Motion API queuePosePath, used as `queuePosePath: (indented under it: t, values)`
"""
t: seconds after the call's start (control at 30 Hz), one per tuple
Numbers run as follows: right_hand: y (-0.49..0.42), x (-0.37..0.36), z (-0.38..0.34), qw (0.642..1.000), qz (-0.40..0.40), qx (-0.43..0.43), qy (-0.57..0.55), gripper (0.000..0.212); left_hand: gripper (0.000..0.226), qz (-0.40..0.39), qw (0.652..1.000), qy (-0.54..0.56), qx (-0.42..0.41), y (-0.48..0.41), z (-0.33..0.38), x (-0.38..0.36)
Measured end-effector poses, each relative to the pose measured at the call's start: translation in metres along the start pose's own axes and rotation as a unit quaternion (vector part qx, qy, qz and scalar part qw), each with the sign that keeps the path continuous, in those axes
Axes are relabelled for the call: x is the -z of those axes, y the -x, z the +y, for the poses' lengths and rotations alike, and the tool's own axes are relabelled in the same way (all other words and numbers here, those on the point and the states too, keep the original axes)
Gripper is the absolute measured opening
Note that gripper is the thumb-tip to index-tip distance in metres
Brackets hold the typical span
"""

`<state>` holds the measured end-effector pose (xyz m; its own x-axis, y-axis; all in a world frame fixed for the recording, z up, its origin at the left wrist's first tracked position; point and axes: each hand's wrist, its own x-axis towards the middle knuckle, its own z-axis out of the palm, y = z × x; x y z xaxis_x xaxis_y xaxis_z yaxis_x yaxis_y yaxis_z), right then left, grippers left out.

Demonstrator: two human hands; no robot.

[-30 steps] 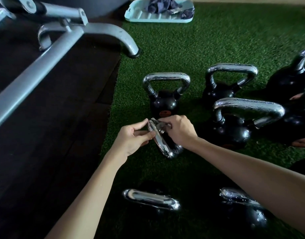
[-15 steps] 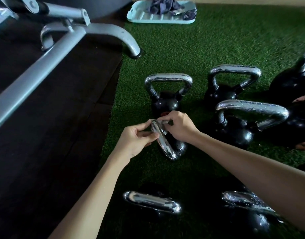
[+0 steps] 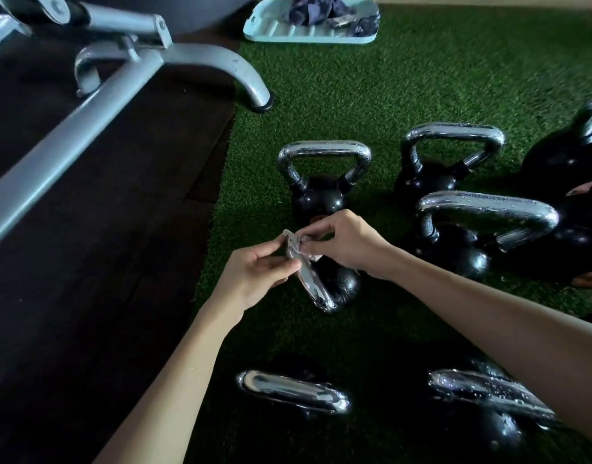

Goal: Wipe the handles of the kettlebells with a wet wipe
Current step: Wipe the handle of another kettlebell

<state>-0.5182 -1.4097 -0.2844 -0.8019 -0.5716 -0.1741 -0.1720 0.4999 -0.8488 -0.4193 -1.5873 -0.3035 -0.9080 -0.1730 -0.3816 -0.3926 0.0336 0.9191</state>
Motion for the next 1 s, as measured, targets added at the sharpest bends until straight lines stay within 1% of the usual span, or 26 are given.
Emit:
queuePosePath:
  t: [0.2,0.27,0.33,0.37,0.5,0.63,0.77,0.9,1.0]
  values:
    - [0.034,0.004,0.005,0.994,-0.085,0.011,0.071,0.017,0.076,-0.003,0.999,0.044,0.022,-0.002,-0.006,0.013]
    - [0.035,-0.002,0.005,0.995,-0.055,0.02,0.075,0.015,0.073,-0.006,0.998,0.051,0.023,-0.002,-0.007,0.013]
    - [0.027,-0.004,0.002,0.998,-0.006,0.028,0.049,0.015,0.068,-0.006,0.998,0.052,0.024,-0.004,-0.005,0.011]
    - [0.024,-0.004,0.001,0.998,0.004,0.035,0.045,0.014,0.066,-0.005,0.998,0.053,0.025,-0.004,-0.004,0.011]
    - [0.03,-0.003,0.006,0.996,-0.024,0.048,0.07,0.016,0.074,-0.002,0.998,0.062,0.025,-0.008,-0.004,0.012]
    - [0.042,-0.001,0.018,0.992,-0.061,0.05,0.095,0.017,0.072,-0.007,0.998,0.052,0.022,-0.008,-0.005,0.013]
    - [0.035,0.002,0.032,0.973,-0.11,0.046,0.199,0.017,0.068,-0.004,0.998,0.059,0.019,-0.01,-0.005,0.01]
    - [0.036,-0.004,0.037,0.963,-0.102,0.062,0.242,0.02,0.064,0.003,0.999,0.049,0.018,-0.014,-0.002,0.012]
    - [0.033,-0.004,0.038,0.973,-0.059,0.048,0.218,0.018,0.063,0.006,0.998,0.062,0.029,-0.016,-0.003,0.014]
